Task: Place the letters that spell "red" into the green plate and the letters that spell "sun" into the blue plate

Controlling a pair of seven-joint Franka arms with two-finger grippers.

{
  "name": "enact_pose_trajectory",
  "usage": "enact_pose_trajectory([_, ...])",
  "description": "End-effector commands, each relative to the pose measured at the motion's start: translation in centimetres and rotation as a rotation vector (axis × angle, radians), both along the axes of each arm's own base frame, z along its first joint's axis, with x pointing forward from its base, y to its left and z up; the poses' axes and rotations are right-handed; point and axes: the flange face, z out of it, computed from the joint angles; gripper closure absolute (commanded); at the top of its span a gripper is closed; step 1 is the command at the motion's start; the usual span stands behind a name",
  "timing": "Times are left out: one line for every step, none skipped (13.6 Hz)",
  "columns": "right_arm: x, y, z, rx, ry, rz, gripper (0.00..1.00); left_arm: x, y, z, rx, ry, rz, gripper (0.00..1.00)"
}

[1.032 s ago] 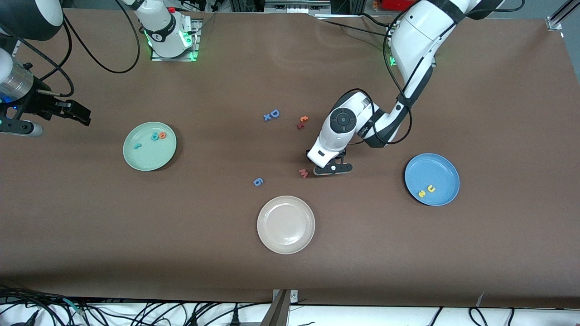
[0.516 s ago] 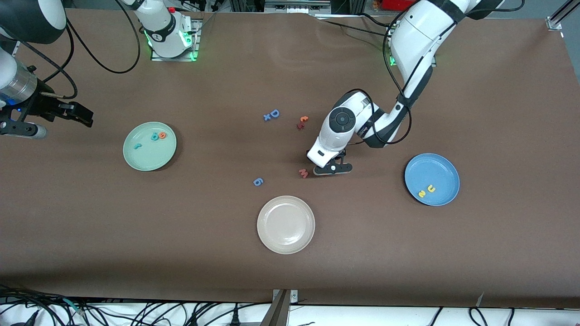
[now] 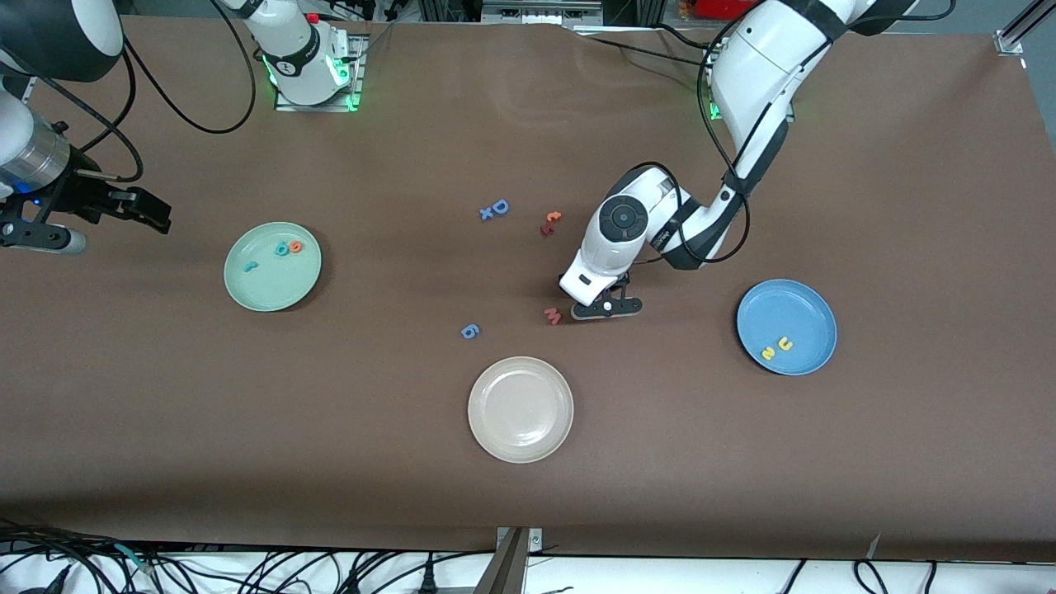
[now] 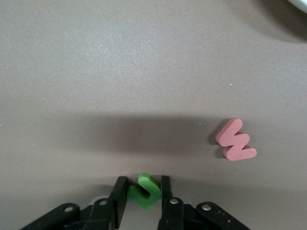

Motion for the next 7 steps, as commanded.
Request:
enact_pose_trajectory([-0.37, 0.18, 0.03, 0.021, -0.008, -0.001, 0.01, 0.1, -0.72, -0.75, 0.014, -0.025, -0.012, 0.74])
enact_pose_trajectory([-0.47, 0.18, -0.24, 0.021, -0.003, 0.0, 0.01, 0.1, -0.72, -0.75, 0.014, -0.025, -0.012, 0.74])
enact_pose_trajectory([-0.45, 0.19, -0.23, 0.021, -0.005, 0.0, 0.01, 0.1, -0.72, -0.75, 0.014, -0.025, -0.012, 0.76])
enact_pose_trajectory([-0.48, 0.18, -0.31, 0.021, -0.002, 0.0, 0.01, 0.09, -0.71, -0.76, 0.015, -0.024, -0.014, 0.77])
enact_pose_trajectory([-0.48, 0.18, -0.31, 0.021, -0.002, 0.0, 0.01, 0.07, -0.69, -0.79, 0.017, -0.022, -0.014, 0.77])
enact_pose_trajectory([-0.5, 0.18, -0.44, 0.021, 0.0, 0.0, 0.01, 0.14, -0.6, -0.7, 0.018, -0.022, -0.014, 0.79])
enact_pose_trajectory([-0.44, 0.19, -0.39, 0.021, -0.006, 0.0, 0.01, 0.13, -0.59, -0.72, 0.019, -0.021, -0.014, 0.79])
